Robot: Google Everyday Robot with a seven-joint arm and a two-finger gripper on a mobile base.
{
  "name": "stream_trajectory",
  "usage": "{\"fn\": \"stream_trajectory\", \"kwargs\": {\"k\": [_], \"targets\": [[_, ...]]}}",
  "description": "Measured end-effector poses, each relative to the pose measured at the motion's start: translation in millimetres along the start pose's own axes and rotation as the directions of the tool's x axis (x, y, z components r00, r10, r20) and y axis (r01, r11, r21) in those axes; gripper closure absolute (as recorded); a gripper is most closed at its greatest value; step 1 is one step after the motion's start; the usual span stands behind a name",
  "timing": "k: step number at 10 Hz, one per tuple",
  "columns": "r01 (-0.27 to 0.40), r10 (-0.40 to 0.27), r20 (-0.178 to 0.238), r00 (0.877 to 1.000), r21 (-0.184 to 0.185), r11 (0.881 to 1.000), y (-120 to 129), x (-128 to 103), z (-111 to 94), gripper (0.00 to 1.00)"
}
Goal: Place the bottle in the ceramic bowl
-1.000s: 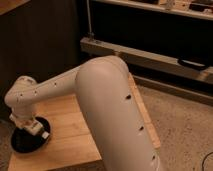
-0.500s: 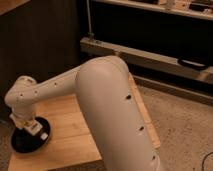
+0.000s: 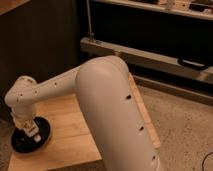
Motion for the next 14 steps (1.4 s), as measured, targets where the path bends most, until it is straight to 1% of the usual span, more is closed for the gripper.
{"fn": "stream_trajectory", "kwargs": {"k": [2,3,4,5,6,7,8,12,13,14], "targets": [[0.0,0.0,0.0,1.0,0.0,1.0,0.0,0.0,0.1,0.48],[0.0,0.0,0.0,1.0,0.0,1.0,0.0,0.1,0.1,0.5],[0.0,0.0,0.0,1.0,0.0,1.0,0.0,0.1,0.1,0.56],[0.0,0.0,0.0,1.0,0.0,1.0,-0.1,0.1,0.1,0.66],[0.0,0.0,0.0,1.0,0.0,1.0,0.0,0.1,0.1,0.71],[0.0,0.0,0.0,1.0,0.0,1.0,0.0,0.1,0.1,0.71],[0.0,0.0,-0.001,1.0,0.0,1.0,-0.1,0.2,0.1,0.65],[0.0,0.0,-0.001,1.0,0.0,1.0,-0.1,0.2,0.2,0.26],[0.0,0.0,-0.001,1.0,0.0,1.0,-0.1,0.2,0.2,0.21],[0.0,0.0,-0.001,1.0,0.0,1.0,-0.1,0.2,0.2,0.2]]}}
